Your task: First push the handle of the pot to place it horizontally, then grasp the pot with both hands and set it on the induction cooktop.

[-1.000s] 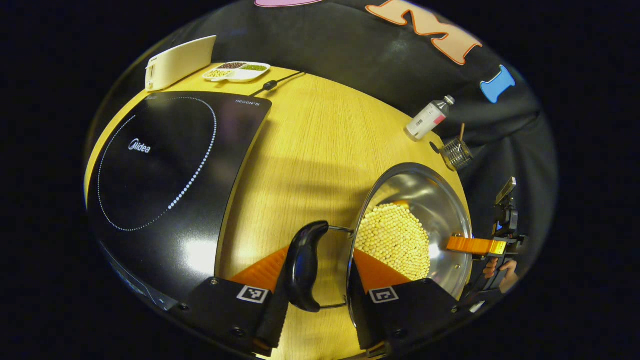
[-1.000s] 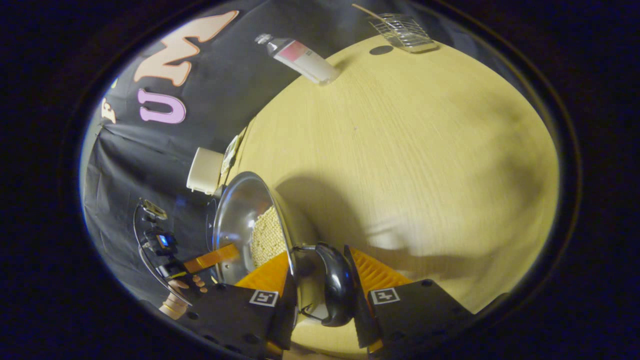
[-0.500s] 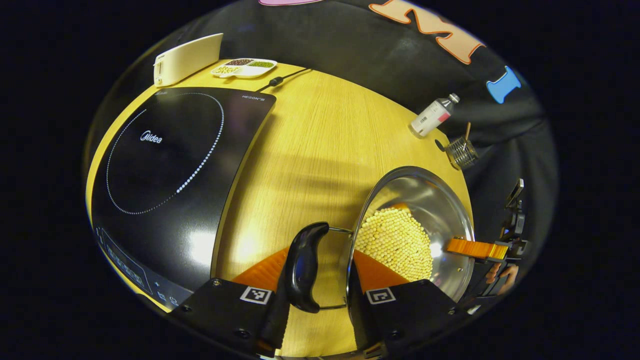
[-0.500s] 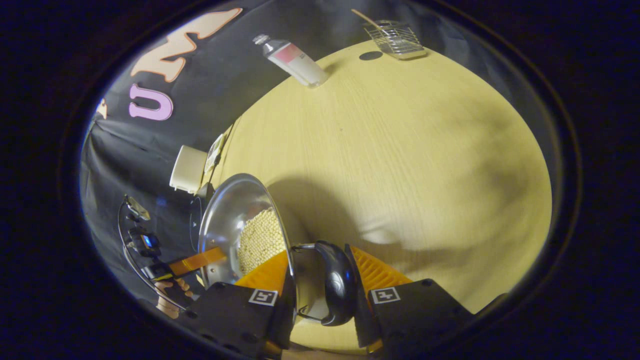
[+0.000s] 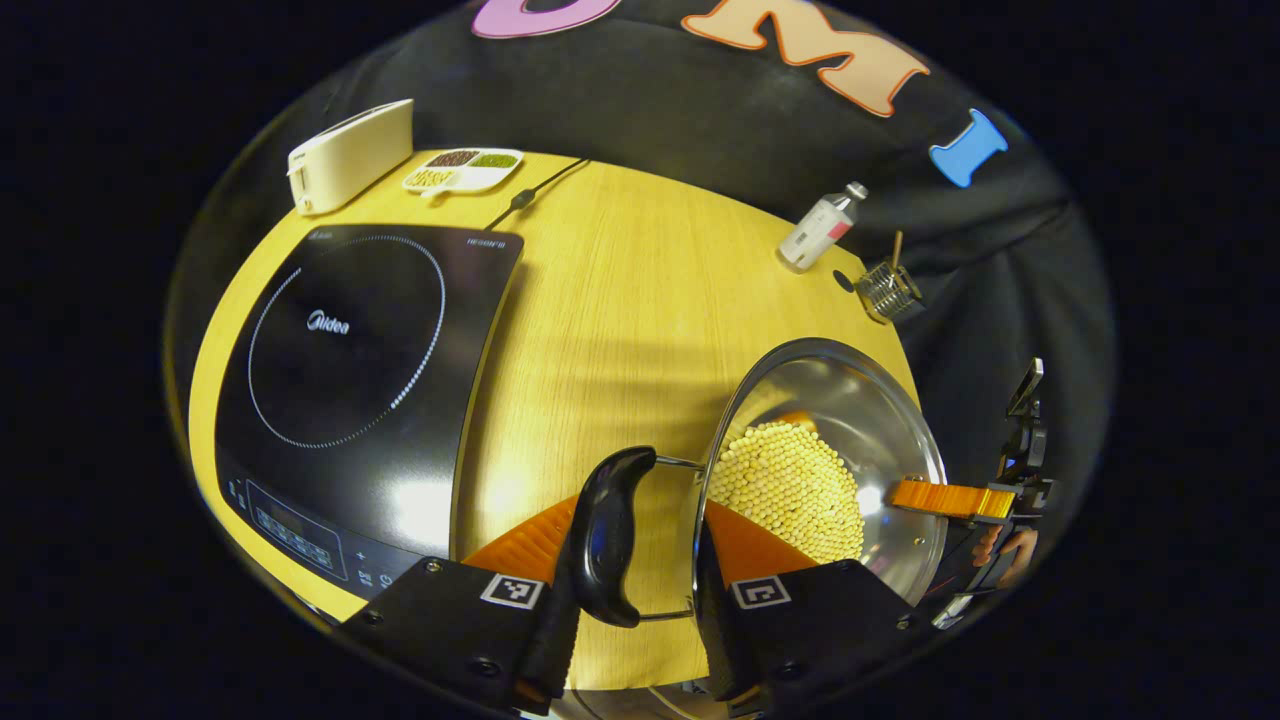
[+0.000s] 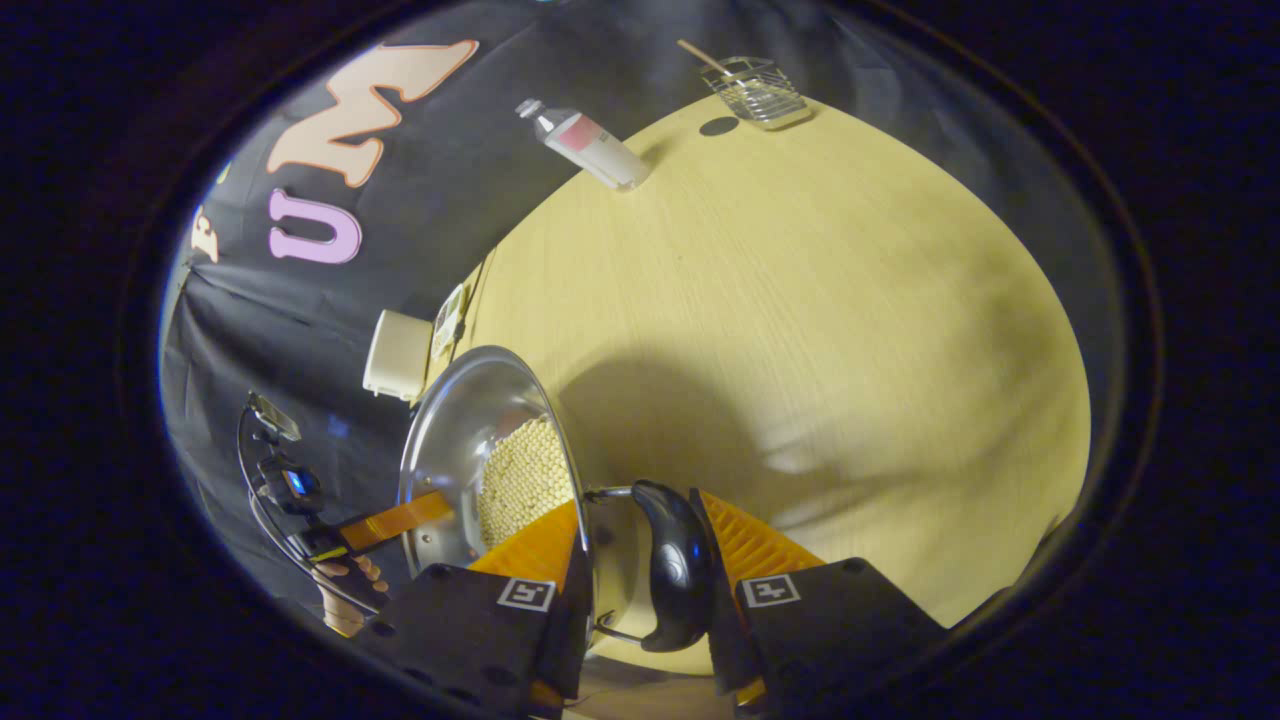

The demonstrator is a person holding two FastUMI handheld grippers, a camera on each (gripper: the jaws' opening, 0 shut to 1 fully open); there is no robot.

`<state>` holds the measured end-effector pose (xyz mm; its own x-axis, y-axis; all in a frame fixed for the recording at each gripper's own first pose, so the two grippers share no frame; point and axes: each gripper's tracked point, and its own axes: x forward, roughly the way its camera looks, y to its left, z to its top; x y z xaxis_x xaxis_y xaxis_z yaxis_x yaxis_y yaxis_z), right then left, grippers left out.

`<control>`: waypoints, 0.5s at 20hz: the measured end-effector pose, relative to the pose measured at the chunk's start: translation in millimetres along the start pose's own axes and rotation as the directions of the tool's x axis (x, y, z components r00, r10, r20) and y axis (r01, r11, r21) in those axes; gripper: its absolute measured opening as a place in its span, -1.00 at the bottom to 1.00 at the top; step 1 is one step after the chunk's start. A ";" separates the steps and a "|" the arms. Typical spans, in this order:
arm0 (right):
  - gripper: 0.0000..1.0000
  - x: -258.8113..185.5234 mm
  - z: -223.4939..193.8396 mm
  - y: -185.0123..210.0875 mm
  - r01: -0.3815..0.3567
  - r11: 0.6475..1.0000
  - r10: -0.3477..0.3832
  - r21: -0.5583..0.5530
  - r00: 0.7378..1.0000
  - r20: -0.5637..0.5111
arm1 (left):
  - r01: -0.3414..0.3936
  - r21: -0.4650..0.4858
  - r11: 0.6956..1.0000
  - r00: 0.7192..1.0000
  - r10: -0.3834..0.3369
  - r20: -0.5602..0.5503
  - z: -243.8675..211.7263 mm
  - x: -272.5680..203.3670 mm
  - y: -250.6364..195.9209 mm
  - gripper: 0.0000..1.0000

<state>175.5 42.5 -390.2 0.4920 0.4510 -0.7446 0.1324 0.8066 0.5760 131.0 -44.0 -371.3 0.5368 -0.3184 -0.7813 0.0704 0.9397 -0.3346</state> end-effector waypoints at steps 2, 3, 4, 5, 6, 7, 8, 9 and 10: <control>0.05 -8.9 -2.2 5.5 -0.003 1.000 0.003 0.016 1.000 0.011 | 0.013 0.027 1.000 1.000 -0.013 0.012 5.8 -9.9 -4.0 0.08; 0.05 -11.6 -2.0 9.0 -0.003 1.000 0.003 0.016 1.000 0.021 | 0.020 0.033 0.999 1.000 -0.020 0.017 8.2 -13.2 -4.1 0.08; 0.05 -13.9 -3.2 11.8 -0.001 1.000 0.001 0.015 0.999 0.034 | 0.025 0.037 0.999 0.999 -0.025 0.022 9.4 -16.2 -3.0 0.07; 0.06 -14.9 -3.7 15.0 0.001 1.000 -0.002 0.011 0.999 0.046 | 0.031 0.040 0.999 0.999 -0.032 0.028 10.8 -20.0 -0.7 0.07; 0.06 -17.8 -6.9 20.3 0.006 1.000 -0.007 0.008 0.998 0.058 | 0.038 0.039 0.999 0.999 -0.039 0.034 12.6 -22.2 2.0 0.02; 0.06 -18.9 -8.6 25.0 0.011 1.000 -0.011 0.006 0.998 0.069 | 0.045 0.038 0.998 0.998 -0.047 0.037 13.1 -25.3 5.7 0.08; 0.06 -20.0 -11.2 30.6 0.014 1.000 -0.015 0.004 0.997 0.078 | 0.053 0.038 0.998 0.998 -0.054 0.041 13.2 -30.0 9.5 0.12; 0.05 -21.7 -15.8 38.2 0.020 1.000 -0.020 0.003 0.996 0.087 | 0.064 0.039 0.997 0.997 -0.065 0.051 14.5 -34.7 15.0 0.07; 0.06 -23.3 -19.2 44.8 0.025 1.000 -0.025 0.002 0.995 0.096 | 0.072 0.039 0.997 0.996 -0.074 0.053 15.1 -39.0 19.6 0.08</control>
<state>153.4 75.5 -353.5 0.5691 0.3916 -0.7231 0.1466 0.8170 0.5578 124.1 -11.2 -339.5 0.5737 -0.3805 -0.7253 0.1417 0.9183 -0.3697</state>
